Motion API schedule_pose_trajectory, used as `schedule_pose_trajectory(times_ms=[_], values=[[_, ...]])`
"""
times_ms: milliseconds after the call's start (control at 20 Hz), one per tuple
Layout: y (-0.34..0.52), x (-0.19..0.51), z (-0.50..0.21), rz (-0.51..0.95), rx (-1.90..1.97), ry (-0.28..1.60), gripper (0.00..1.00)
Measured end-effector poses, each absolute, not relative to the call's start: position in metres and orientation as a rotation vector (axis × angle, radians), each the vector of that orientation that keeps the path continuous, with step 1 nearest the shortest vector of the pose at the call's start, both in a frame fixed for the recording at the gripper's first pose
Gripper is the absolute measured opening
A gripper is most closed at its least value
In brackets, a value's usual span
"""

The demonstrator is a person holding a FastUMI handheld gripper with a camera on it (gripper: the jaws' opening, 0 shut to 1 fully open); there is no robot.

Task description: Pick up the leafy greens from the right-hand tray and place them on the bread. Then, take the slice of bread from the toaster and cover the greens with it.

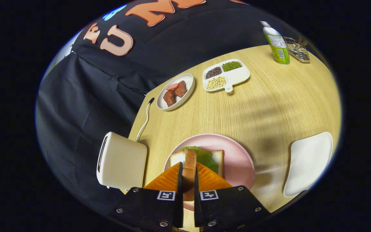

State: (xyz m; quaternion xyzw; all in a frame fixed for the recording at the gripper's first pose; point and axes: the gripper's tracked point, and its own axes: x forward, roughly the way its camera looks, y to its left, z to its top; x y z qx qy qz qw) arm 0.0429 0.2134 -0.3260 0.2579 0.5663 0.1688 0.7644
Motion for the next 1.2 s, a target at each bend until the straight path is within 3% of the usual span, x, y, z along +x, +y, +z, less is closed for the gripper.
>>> schedule_pose_trajectory(times_ms=[100,350,550,850,1200], values=[[0.213,0.043,-0.336,0.363,0.501,1.215,0.20],[0.189,0.042,-0.345,0.347,0.299,1.137,0.53],[0.175,0.064,-0.319,0.312,0.188,0.952,0.79],[0.117,0.098,-0.222,0.141,0.064,0.553,0.92],[0.066,0.085,-0.102,0.048,-0.014,0.246,0.94]])
